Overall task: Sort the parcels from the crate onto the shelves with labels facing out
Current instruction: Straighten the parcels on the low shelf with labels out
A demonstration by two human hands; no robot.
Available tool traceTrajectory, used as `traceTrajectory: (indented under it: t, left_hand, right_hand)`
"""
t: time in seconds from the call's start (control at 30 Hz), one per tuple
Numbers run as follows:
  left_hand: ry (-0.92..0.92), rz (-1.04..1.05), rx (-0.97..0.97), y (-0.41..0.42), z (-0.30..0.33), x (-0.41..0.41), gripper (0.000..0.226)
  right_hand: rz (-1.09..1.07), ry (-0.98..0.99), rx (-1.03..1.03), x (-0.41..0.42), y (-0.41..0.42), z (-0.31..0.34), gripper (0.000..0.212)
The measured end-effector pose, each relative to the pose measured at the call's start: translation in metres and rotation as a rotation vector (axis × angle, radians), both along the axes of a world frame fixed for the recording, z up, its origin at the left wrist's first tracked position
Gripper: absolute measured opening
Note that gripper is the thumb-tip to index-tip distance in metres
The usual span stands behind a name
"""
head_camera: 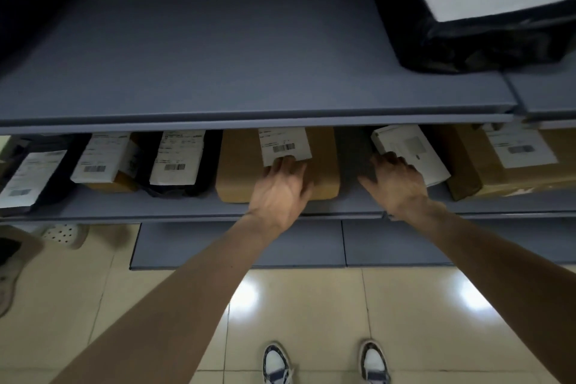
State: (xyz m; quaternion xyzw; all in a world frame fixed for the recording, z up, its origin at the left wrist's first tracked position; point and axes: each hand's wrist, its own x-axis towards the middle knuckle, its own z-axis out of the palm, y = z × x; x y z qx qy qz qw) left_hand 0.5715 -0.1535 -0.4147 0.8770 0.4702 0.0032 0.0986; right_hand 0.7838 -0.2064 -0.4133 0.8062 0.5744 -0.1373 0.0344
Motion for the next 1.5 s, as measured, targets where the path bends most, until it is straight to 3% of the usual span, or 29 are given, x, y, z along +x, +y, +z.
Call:
traceTrajectory:
  t: [0.27, 0.5, 0.7, 0.97, 1.1, 1.23, 1.5]
  left_hand:
    - [-0.02, -0.007, -0.048, -0.037, -0.022, 0.133, 0.05]
    - [-0.125, 0.021, -0.087, -0.055, -0.065, 0.196, 0.054]
    - [-0.192, 0.016, -0.174, -0.061, -0.09, 0.192, 0.054]
    - [-0.336, 0.198, -0.318, -0.057, -0.076, 0.182, 0.054]
    - [-0.5, 0.298, -0.399, -0.055, -0.066, 0.186, 0.04]
    - [-0.632, 0.422, -0.56, -0.053, -0.058, 0.19, 0.046]
    - [-0.763, 0.487, -0.64, -0.048, -0.056, 0.18, 0.044]
  right_hand:
    - [-0.157, 0.073, -0.069, 0.111, -0.028, -0.019, 0.065]
    - [-0.198, 0.237, -0.035, 0.121, -0.019, -0.055, 0.062]
    - [-0.321, 0.295, 0.06, 0.123, -0.014, -0.064, 0.055]
    - [-0.497, 0.727, 0.211, 0.11, -0.027, -0.066, 0.033]
    - [-0.44, 0.843, 0.344, 0.102, -0.032, -0.051, 0.034]
    - [-0.393, 0.904, 0.441, 0.092, -0.037, -0.044, 0.033]
    - [-0.419, 1.036, 0.497, 0.083, -0.041, -0.05, 0.035]
